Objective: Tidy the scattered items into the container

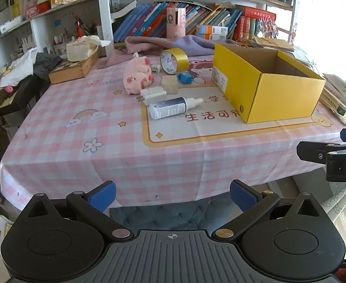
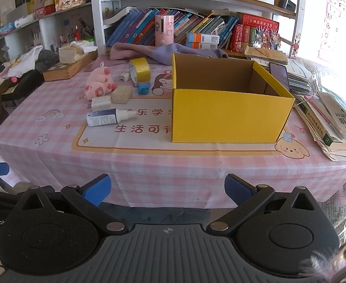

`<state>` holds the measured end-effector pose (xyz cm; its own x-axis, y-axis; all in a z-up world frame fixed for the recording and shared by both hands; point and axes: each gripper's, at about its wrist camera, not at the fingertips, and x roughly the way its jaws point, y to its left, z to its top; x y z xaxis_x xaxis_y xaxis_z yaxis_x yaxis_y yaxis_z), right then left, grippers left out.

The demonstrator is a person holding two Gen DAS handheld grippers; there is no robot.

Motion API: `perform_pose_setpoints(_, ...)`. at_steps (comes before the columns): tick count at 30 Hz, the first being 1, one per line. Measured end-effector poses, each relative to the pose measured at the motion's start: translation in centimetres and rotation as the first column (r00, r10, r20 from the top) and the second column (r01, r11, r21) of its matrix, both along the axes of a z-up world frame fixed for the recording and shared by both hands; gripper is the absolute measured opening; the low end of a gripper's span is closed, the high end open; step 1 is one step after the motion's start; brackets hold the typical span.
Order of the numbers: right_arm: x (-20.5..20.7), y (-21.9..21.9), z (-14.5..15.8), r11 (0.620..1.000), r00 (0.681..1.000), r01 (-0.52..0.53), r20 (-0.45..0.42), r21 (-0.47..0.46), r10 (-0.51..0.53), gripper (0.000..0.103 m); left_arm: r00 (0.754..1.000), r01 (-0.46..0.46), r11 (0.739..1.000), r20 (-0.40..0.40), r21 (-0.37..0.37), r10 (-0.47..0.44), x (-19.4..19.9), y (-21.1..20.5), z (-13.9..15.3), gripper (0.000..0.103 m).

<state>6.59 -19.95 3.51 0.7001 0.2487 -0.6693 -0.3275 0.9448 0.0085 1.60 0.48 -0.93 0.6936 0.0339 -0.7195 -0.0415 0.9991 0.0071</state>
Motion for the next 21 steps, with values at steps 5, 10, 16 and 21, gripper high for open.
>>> perform_pose_setpoints(5,-0.10,0.28,-0.03,1.000,1.000,-0.004,-0.008,-0.007,0.004,0.103,1.000,0.010,1.000,-0.008,-0.005,-0.010,0.13,-0.09,-0.03,0.103)
perform_pose_setpoints(10,-0.06,0.36,0.13,1.000,1.000,-0.006,-0.003,-0.006,0.006,0.103,1.000,0.013,1.000,-0.005,-0.005,-0.013,0.23,-0.18,0.07,0.103)
perform_pose_setpoints(16,0.28,0.08,0.25,1.000,1.000,-0.003,0.000,0.005,0.003,0.103,1.000,0.017,1.000,-0.003,-0.010,-0.017,0.33,-0.09,0.01,0.103)
perform_pose_setpoints(21,0.41,0.21,0.22,1.000,1.000,-0.008,-0.002,0.003,0.008,0.103,1.000,0.016,1.000,0.000,-0.008,-0.016,0.28,-0.01,0.04,0.103)
